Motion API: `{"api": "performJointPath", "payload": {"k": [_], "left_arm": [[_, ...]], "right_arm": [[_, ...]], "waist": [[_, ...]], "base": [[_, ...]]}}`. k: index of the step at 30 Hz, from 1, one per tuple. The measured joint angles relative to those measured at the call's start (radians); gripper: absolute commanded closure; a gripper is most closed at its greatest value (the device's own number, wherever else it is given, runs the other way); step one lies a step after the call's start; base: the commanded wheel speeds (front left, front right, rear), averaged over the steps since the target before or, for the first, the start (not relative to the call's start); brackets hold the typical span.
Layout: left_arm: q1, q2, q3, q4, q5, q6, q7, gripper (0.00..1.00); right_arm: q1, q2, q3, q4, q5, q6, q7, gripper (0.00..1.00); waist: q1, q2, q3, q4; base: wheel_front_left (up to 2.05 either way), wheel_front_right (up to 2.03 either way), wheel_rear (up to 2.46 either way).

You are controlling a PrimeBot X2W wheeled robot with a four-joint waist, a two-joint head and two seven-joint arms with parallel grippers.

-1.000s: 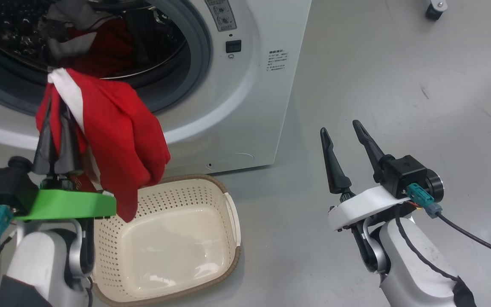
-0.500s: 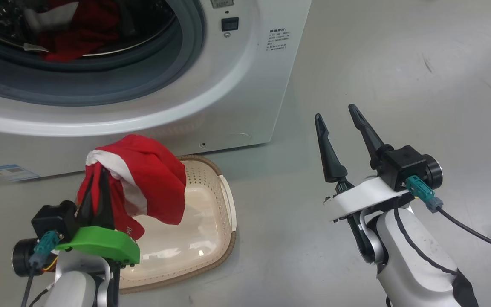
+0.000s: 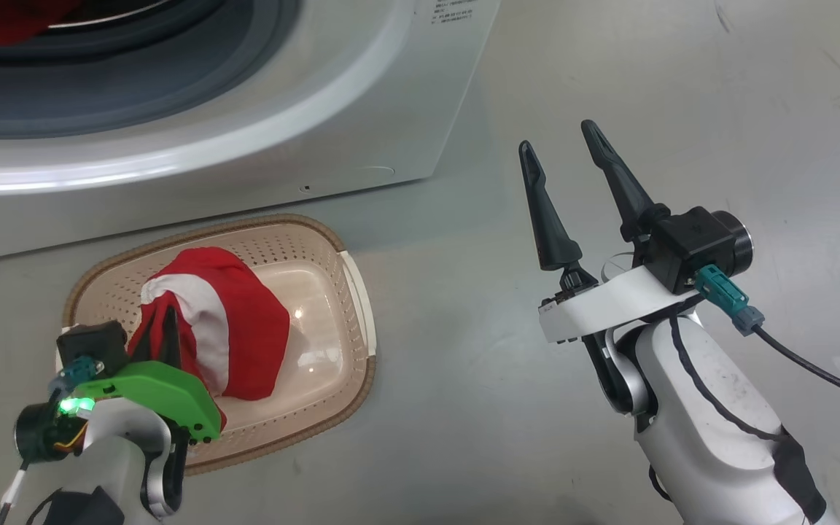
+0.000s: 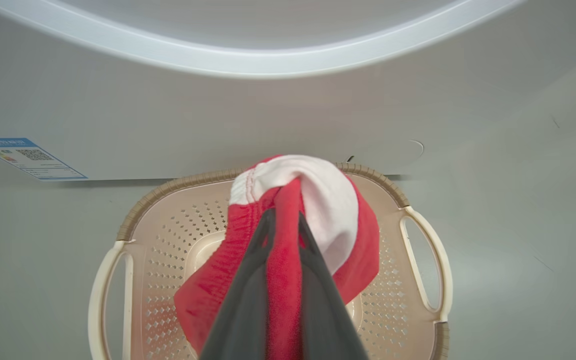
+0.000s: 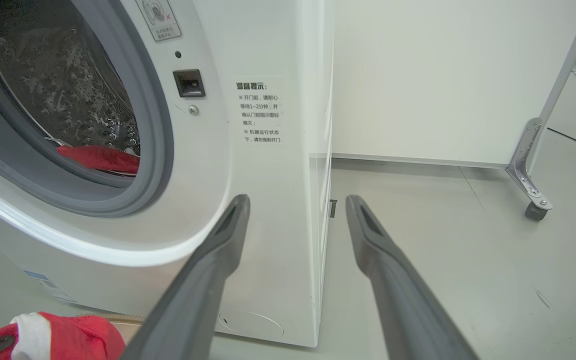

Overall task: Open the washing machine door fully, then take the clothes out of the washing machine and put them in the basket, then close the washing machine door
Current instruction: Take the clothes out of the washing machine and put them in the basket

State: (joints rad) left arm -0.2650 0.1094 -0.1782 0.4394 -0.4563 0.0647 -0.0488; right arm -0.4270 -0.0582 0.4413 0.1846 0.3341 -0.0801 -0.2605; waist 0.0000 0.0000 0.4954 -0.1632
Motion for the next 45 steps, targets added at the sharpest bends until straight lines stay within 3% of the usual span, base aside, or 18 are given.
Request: {"api": "performJointPath", "payload": {"k": [13, 23, 24, 25, 26, 27, 45], "left_arm": [[-0.161, 0.000, -0.007, 0.223, -0.029, -0.044, 0.083, 1.00], [-0.237, -0.007, 0.009, 0.343, -0.062, -0.073, 0.099, 1.00], [-0.239, -0.009, 0.009, 0.357, -0.068, -0.077, 0.108, 0.84], [-0.240, -0.010, 0.008, 0.368, -0.070, -0.081, 0.110, 0.59], [-0.242, -0.012, 0.009, 0.374, -0.070, -0.081, 0.108, 0.14], [-0.247, -0.014, 0.010, 0.383, -0.070, -0.081, 0.100, 0.00], [-0.282, -0.032, 0.016, 0.423, -0.059, -0.123, -0.139, 0.00]], "right_arm": [[-0.072, 0.000, 0.015, -0.021, 0.016, -0.001, 0.000, 0.00], [-0.100, 0.000, 0.012, -0.021, 0.017, -0.003, 0.000, 0.00], [-0.100, 0.000, 0.012, -0.021, 0.017, -0.003, 0.000, 0.00], [-0.100, 0.000, 0.012, -0.020, 0.017, -0.003, 0.000, 0.00], [-0.100, 0.000, 0.012, -0.019, 0.017, -0.003, 0.000, 0.00], [-0.101, 0.000, 0.011, -0.016, 0.017, -0.003, 0.000, 0.00], [-0.082, 0.000, -0.060, 0.053, 0.001, -0.011, 0.000, 0.00]], "waist": [[0.0001, 0.0000, 0.145, -0.056], [0.0002, 0.0000, 0.199, -0.068], [0.0002, 0.0000, 0.199, -0.067], [0.0001, 0.0000, 0.199, -0.066], [0.0001, 0.0000, 0.199, -0.065], [0.0002, 0.0000, 0.198, -0.063], [0.0001, 0.0000, 0.086, -0.006]], "base": [[0.00, 0.00, 0.00], [0.00, 0.00, 0.00], [0.00, 0.00, 0.00], [0.00, 0.00, 0.00], [0.00, 0.00, 0.00], [0.00, 0.00, 0.00], [0.00, 0.00, 0.00]]}}
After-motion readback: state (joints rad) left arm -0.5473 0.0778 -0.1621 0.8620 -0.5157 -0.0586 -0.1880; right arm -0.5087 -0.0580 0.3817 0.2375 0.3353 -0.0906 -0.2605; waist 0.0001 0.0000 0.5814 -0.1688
